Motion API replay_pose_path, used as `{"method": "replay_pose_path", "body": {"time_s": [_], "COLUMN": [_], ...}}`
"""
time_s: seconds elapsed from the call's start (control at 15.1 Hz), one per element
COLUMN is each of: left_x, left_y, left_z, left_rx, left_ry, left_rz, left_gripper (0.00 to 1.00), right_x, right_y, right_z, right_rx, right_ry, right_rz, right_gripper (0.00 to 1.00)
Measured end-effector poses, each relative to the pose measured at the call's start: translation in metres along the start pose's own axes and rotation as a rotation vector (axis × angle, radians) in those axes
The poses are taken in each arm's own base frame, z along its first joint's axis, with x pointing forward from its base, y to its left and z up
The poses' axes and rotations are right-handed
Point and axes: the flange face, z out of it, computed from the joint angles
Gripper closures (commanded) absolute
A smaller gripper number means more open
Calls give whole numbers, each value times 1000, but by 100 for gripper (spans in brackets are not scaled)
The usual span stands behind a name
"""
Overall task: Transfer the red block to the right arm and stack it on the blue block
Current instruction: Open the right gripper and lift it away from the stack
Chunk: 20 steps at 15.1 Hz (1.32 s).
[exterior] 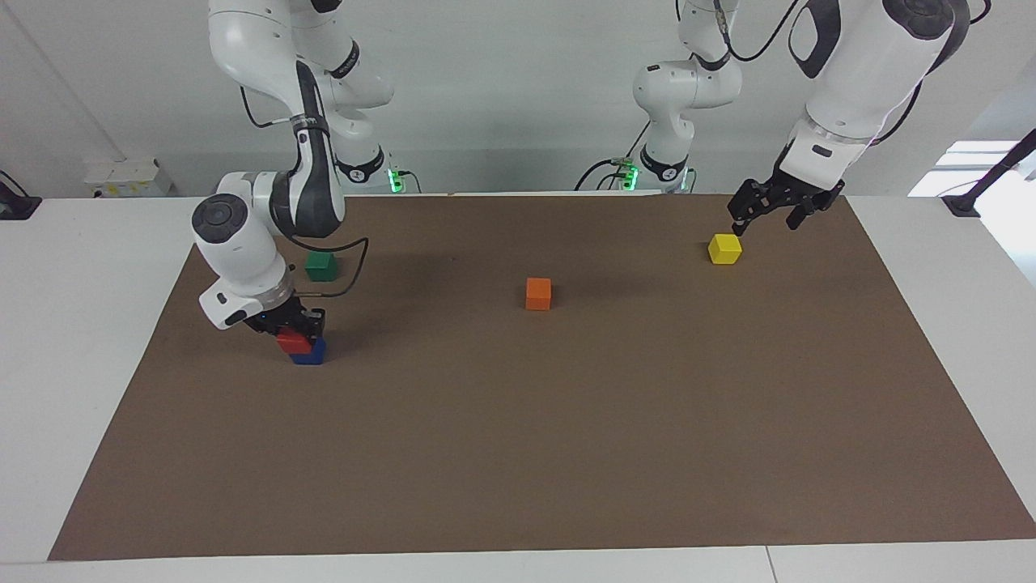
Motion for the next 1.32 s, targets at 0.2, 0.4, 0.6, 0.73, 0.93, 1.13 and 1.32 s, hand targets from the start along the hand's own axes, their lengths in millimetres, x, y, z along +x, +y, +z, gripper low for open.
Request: {"method": "replay_pose_path", "body": {"time_s": [0.2,0.4,0.6,0.73,0.93,1.13,1.32], "left_x": [0,0,0,0,0,0,0], "left_y": [0,0,0,0,0,0,0], "left_z": [0,0,0,0,0,0,0], "left_rx": [0,0,0,0,0,0,0], "left_ry": [0,0,0,0,0,0,0], "left_rz": [0,0,0,0,0,0,0], "left_gripper": [0,0,0,0,0,0,0], "right_x": [0,0,0,-1,-2,-3,-5], "right_y": [-1,-2,-2,-2,-3,-3,-4], "right_z": [0,0,1,1,1,1,3], "right_rx": [0,0,0,0,1,1,1], "right_ry": [2,1,1,1,4,4,1], "right_rz": [-8,-15,-19,-19,-20,-20,-22], "right_gripper": [60,60,60,60,59,4,0]}}
